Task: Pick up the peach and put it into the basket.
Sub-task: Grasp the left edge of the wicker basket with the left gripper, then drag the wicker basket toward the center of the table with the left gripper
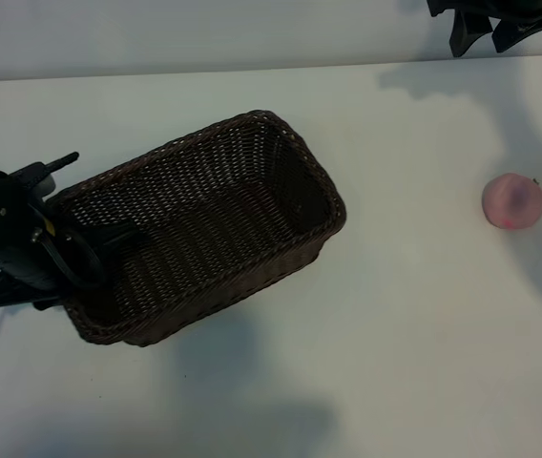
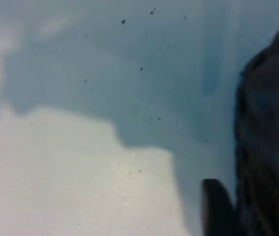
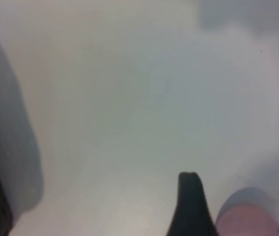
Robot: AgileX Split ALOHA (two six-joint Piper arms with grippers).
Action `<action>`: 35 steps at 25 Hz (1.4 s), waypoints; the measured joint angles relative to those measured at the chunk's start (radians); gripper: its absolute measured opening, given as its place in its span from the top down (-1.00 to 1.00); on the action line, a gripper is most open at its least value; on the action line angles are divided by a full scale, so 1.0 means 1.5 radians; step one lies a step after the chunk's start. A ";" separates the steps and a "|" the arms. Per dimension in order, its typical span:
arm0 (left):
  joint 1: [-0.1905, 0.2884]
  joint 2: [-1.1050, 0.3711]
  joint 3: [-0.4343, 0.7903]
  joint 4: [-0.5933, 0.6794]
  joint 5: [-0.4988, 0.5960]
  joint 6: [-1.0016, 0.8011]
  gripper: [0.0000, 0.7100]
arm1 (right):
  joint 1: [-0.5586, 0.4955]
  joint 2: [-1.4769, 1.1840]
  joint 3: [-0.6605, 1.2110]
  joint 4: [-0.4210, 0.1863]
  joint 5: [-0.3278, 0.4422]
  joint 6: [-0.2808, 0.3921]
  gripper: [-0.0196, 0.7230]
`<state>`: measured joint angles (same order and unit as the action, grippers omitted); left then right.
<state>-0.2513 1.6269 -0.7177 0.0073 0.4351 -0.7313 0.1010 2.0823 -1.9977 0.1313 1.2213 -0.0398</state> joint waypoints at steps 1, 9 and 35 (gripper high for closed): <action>0.000 0.000 0.000 -0.005 -0.005 0.000 0.37 | 0.000 0.000 0.000 0.000 0.000 0.000 -0.38; 0.000 -0.001 0.001 -0.030 -0.031 0.033 0.40 | 0.000 0.000 0.000 0.000 0.000 -0.001 -0.38; 0.119 0.005 -0.212 -0.387 0.140 0.554 0.54 | 0.000 0.000 0.000 0.000 0.000 -0.001 -0.38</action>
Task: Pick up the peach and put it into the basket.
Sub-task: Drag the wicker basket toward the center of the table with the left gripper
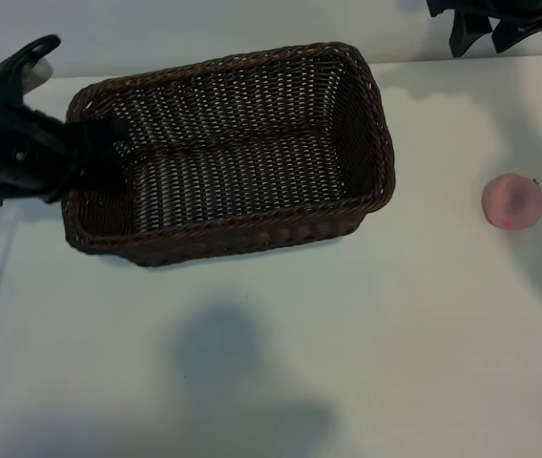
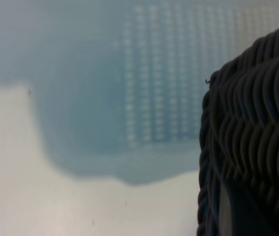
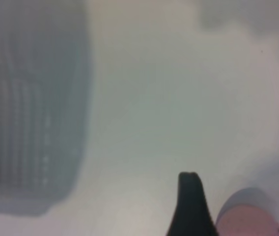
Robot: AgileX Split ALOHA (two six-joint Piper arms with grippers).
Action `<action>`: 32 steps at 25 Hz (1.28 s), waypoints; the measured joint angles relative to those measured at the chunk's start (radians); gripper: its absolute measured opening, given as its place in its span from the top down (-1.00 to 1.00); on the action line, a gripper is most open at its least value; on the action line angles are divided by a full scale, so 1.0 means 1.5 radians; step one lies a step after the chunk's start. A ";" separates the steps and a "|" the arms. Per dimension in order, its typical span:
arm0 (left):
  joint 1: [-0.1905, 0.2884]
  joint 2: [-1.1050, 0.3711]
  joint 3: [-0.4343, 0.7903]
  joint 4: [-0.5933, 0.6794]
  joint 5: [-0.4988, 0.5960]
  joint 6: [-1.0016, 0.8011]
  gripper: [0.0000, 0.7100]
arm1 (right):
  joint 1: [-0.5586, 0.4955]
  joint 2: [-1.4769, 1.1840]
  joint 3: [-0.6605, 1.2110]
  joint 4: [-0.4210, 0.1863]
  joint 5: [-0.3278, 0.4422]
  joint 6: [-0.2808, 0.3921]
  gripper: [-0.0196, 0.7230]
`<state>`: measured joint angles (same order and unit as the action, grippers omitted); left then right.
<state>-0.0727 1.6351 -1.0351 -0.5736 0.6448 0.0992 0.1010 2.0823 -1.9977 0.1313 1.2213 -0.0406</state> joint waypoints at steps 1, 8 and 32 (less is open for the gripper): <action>0.000 0.017 -0.016 0.003 0.008 0.000 0.54 | 0.000 0.000 0.000 0.000 0.000 0.000 -0.38; -0.015 0.118 -0.140 0.014 0.040 0.000 0.54 | 0.000 0.000 0.000 0.000 0.000 0.000 -0.38; -0.105 0.306 -0.244 0.026 0.024 -0.035 0.54 | 0.000 0.000 0.000 0.000 0.000 0.000 -0.38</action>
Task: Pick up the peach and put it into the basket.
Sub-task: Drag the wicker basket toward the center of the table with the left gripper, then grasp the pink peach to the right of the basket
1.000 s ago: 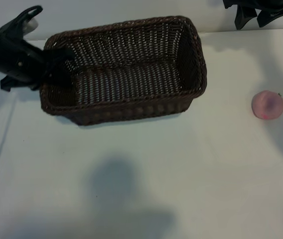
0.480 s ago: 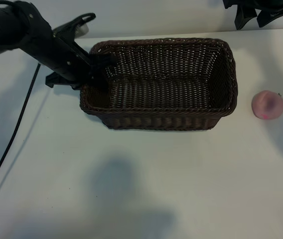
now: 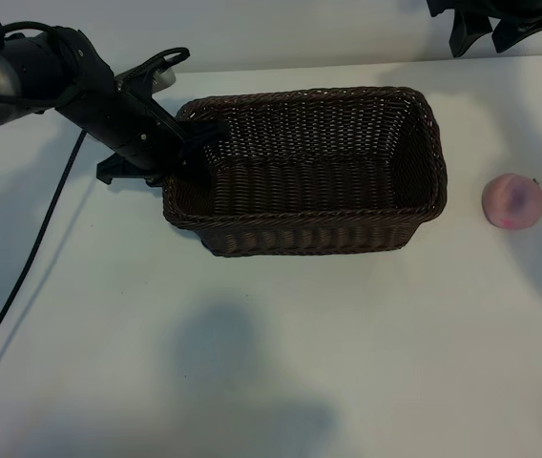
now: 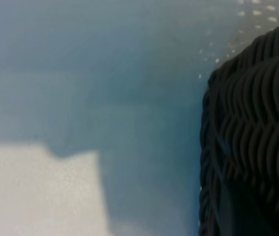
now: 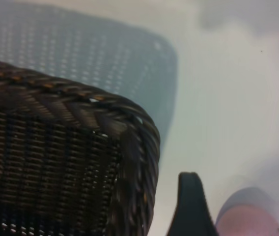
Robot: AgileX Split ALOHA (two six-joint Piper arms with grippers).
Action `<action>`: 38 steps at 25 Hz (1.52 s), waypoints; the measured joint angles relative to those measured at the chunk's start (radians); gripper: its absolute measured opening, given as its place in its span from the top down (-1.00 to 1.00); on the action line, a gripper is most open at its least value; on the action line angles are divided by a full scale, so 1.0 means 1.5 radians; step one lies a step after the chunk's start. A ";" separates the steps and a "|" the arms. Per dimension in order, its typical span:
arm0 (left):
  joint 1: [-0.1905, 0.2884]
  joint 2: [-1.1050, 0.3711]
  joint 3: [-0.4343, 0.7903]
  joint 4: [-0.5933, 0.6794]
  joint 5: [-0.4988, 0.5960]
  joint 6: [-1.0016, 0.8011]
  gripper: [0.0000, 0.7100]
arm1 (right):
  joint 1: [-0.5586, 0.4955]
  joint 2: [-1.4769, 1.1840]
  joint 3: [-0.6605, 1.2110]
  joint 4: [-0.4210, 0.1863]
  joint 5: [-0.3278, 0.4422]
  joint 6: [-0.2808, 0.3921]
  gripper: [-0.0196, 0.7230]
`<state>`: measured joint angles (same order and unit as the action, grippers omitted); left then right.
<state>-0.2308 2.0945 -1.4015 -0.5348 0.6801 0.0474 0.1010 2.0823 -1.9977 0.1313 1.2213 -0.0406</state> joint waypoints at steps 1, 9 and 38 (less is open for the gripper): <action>0.000 0.000 0.000 0.000 -0.001 0.002 0.54 | 0.000 0.000 0.000 0.000 0.000 0.000 -0.38; 0.000 0.000 0.000 -0.008 -0.003 0.005 0.42 | 0.000 0.000 0.000 0.000 0.000 0.000 -0.38; 0.000 -0.196 -0.091 0.274 0.168 -0.126 -0.78 | 0.000 0.000 0.000 0.000 0.000 0.000 -0.38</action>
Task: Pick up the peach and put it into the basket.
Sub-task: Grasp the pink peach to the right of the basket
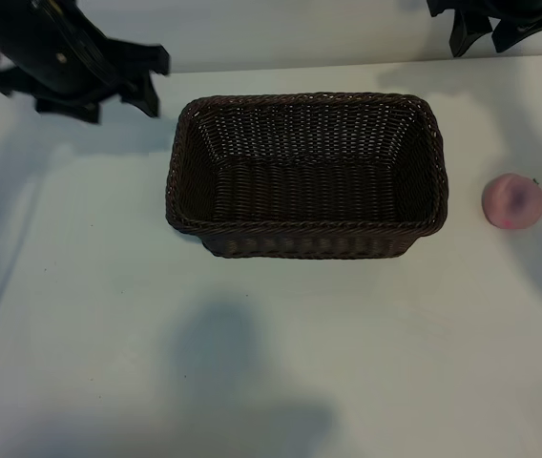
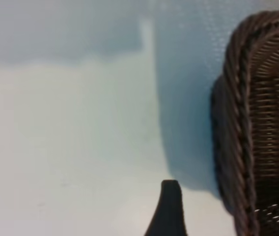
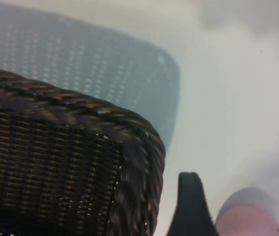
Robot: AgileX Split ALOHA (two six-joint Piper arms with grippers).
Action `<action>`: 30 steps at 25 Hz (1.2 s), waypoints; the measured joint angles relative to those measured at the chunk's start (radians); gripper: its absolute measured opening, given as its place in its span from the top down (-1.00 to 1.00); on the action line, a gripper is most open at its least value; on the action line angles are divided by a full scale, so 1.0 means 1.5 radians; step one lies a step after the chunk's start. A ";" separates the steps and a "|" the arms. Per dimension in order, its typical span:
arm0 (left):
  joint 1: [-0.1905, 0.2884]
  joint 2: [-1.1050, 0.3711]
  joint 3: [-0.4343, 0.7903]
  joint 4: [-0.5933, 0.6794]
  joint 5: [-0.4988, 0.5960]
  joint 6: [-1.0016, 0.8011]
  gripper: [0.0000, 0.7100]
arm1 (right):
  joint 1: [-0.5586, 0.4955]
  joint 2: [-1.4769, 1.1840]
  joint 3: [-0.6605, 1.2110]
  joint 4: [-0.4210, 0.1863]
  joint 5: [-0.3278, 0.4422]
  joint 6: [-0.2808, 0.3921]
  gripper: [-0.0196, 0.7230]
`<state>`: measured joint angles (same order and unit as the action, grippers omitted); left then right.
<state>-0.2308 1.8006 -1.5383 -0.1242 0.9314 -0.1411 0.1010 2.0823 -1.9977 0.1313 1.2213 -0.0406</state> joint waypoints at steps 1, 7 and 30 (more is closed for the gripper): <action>0.000 -0.001 -0.017 0.016 0.017 -0.005 -0.77 | 0.000 0.000 0.000 0.000 0.000 0.000 -0.38; 0.000 -0.008 -0.051 0.091 0.105 -0.013 -0.74 | 0.000 0.000 0.000 0.000 0.000 0.000 -0.38; 0.000 -0.004 -0.039 0.145 0.113 -0.015 -0.68 | -0.003 -0.009 0.013 -0.029 -0.002 0.017 -0.38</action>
<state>-0.2308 1.7939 -1.5965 0.0938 1.1008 -0.1641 0.0964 2.0690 -1.9788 0.0885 1.2176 -0.0153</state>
